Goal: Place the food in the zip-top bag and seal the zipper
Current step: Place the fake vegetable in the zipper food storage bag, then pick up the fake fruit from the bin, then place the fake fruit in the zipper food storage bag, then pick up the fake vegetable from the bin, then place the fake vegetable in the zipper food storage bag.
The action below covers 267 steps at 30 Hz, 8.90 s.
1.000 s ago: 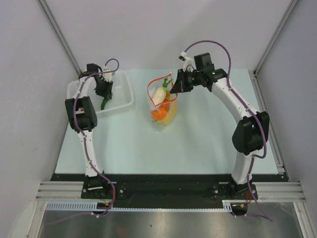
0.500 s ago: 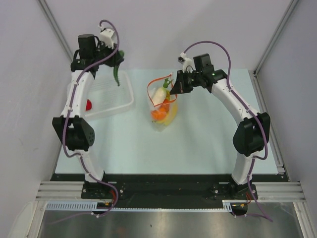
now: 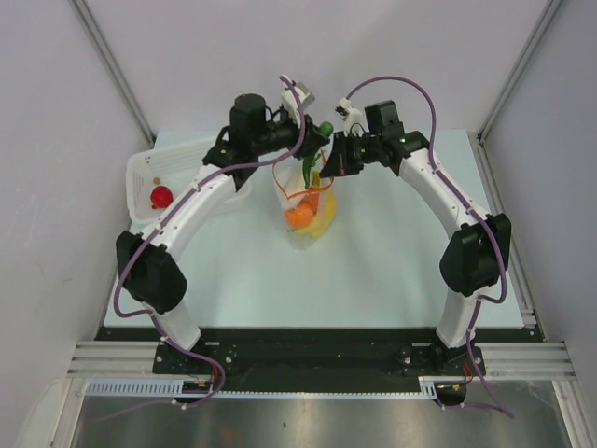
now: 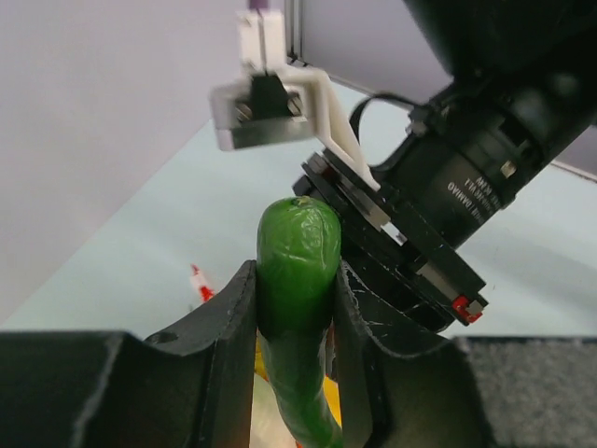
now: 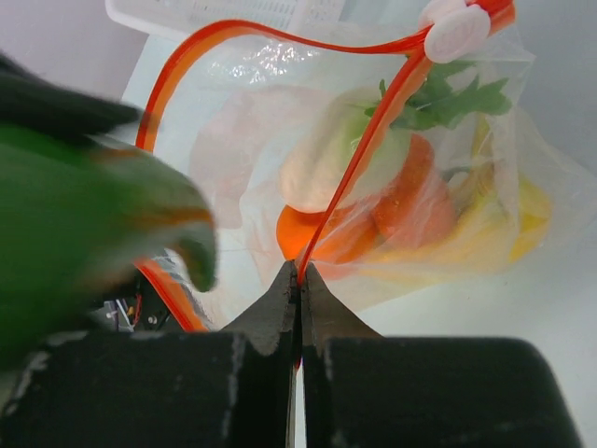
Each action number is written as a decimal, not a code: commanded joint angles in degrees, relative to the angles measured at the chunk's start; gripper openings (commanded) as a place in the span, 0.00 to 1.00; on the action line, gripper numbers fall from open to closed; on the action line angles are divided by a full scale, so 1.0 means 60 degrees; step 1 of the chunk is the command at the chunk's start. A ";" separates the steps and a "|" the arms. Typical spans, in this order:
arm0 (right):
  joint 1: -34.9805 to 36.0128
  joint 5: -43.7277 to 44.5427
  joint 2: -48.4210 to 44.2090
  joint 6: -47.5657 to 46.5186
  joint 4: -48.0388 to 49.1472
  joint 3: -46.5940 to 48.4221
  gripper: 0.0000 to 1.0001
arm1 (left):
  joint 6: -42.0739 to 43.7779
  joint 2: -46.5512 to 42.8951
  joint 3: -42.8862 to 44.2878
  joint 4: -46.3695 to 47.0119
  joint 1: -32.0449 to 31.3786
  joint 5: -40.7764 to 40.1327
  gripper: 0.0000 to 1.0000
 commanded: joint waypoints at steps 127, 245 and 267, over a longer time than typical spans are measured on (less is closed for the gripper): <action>-0.0131 0.0167 -0.0739 -0.0564 0.0109 -0.0038 0.00 | -0.2237 0.0272 0.2114 -0.2083 0.0950 -0.0064 0.30; -0.0923 -0.0052 -0.0372 -0.0681 -0.0228 0.0152 0.00 | 0.0223 0.1535 -0.0453 -0.2081 0.5301 -0.5517 0.18; -0.0937 0.0006 -0.1383 -0.1033 -0.0067 -0.0843 0.00 | -0.0991 0.1311 0.0803 -0.3486 -0.0428 -0.1019 0.43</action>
